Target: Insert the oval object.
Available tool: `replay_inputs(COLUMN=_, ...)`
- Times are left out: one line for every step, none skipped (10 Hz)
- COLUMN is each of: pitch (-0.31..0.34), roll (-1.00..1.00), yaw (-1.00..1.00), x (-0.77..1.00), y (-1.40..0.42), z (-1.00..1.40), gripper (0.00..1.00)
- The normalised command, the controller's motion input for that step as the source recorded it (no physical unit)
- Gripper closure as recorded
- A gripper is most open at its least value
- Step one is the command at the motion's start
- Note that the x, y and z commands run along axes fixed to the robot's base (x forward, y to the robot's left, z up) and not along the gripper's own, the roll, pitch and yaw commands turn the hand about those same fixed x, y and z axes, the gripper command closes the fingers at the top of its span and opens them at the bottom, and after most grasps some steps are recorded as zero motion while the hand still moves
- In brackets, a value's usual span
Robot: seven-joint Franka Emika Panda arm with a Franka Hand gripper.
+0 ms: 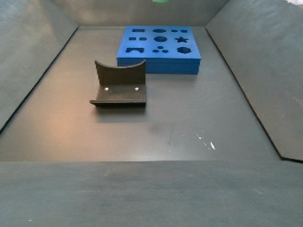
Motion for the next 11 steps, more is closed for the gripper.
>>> replay_inputs(pitch=0.0, roll=-0.02, yaw=0.03, x=0.0, y=0.0, z=-0.09, gripper=1.0)
replay_inputs(pitch=0.0, roll=0.0, yaw=0.0, x=0.02, y=-0.26, z=-0.76, gripper=1.0)
replay_inputs(pitch=0.0, roll=0.06, yaw=0.0, x=0.0, y=-0.26, z=-1.0, gripper=1.0)
replay_inputs(pitch=-0.03, roll=0.0, yaw=0.0, x=0.01, y=-0.22, z=-1.0, gripper=1.0)
replay_inputs(pitch=-0.023, roll=-0.01, yaw=0.0, x=0.0, y=-0.09, z=-0.72, gripper=1.0)
replay_inputs(pitch=0.0, roll=0.0, yaw=0.0, x=0.0, y=-0.1, z=-0.63, gripper=1.0)
replay_inputs(pitch=0.0, roll=0.0, yaw=0.0, x=0.0, y=-0.09, z=-0.59, gripper=1.0)
replay_inputs(pitch=-0.02, roll=0.0, yaw=0.0, x=0.0, y=-0.11, z=-0.58, gripper=1.0)
replay_inputs(pitch=-0.044, roll=-0.04, yaw=-0.2, x=0.03, y=-0.29, z=-0.45, gripper=1.0)
replay_inputs(pitch=0.0, roll=-0.03, yaw=-0.36, x=0.11, y=-0.19, z=-0.24, gripper=1.0)
replay_inputs(pitch=0.0, roll=0.0, yaw=-0.03, x=0.0, y=0.0, z=0.0, gripper=1.0)
